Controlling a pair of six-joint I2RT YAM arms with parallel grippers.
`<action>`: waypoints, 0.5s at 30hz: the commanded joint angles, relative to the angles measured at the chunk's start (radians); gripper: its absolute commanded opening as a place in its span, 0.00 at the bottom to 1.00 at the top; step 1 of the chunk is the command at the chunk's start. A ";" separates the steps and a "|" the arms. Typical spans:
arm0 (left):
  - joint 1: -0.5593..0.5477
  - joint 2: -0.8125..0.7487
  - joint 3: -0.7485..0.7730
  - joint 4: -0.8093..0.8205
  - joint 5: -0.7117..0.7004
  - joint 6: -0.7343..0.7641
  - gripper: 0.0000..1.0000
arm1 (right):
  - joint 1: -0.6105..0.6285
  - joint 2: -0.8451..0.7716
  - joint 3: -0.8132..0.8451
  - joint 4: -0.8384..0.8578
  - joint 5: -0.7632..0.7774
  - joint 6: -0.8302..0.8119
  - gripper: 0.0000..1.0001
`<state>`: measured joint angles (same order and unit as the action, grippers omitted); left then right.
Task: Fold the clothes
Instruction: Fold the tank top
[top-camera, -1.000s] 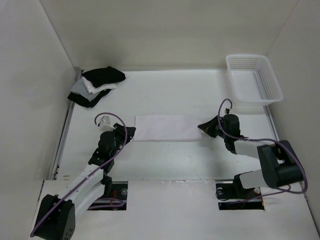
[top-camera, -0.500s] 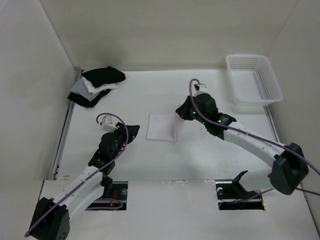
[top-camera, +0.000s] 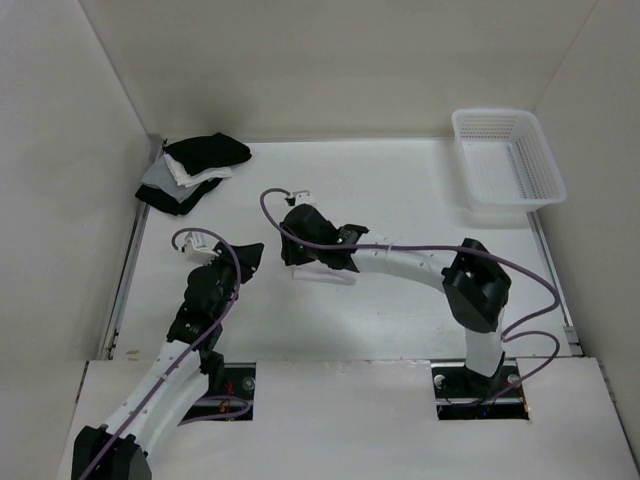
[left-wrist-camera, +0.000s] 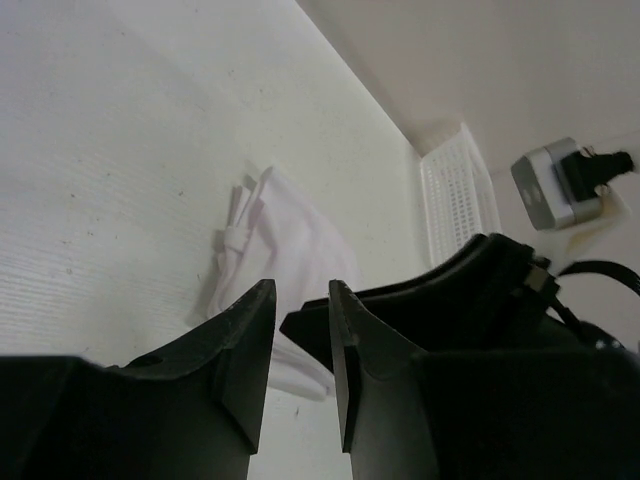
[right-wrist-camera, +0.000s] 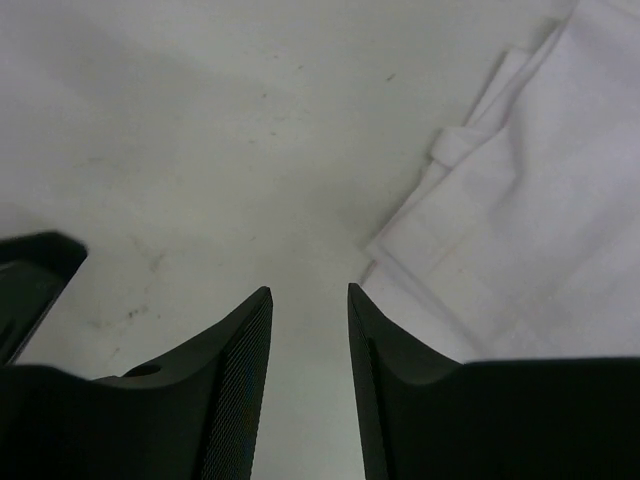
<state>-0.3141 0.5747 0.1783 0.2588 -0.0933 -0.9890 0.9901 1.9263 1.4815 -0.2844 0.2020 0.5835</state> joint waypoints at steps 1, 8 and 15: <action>-0.007 0.034 0.073 0.023 0.018 0.001 0.27 | 0.002 -0.148 -0.053 0.083 0.011 0.015 0.42; -0.163 0.374 0.136 0.177 -0.025 0.047 0.30 | -0.150 -0.251 -0.331 0.220 -0.088 0.047 0.11; -0.237 0.638 0.187 0.198 -0.134 0.105 0.34 | -0.190 -0.283 -0.481 0.352 -0.125 0.070 0.21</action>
<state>-0.5404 1.1725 0.3161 0.3824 -0.1612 -0.9237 0.7868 1.6711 1.0313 -0.0490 0.1165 0.6373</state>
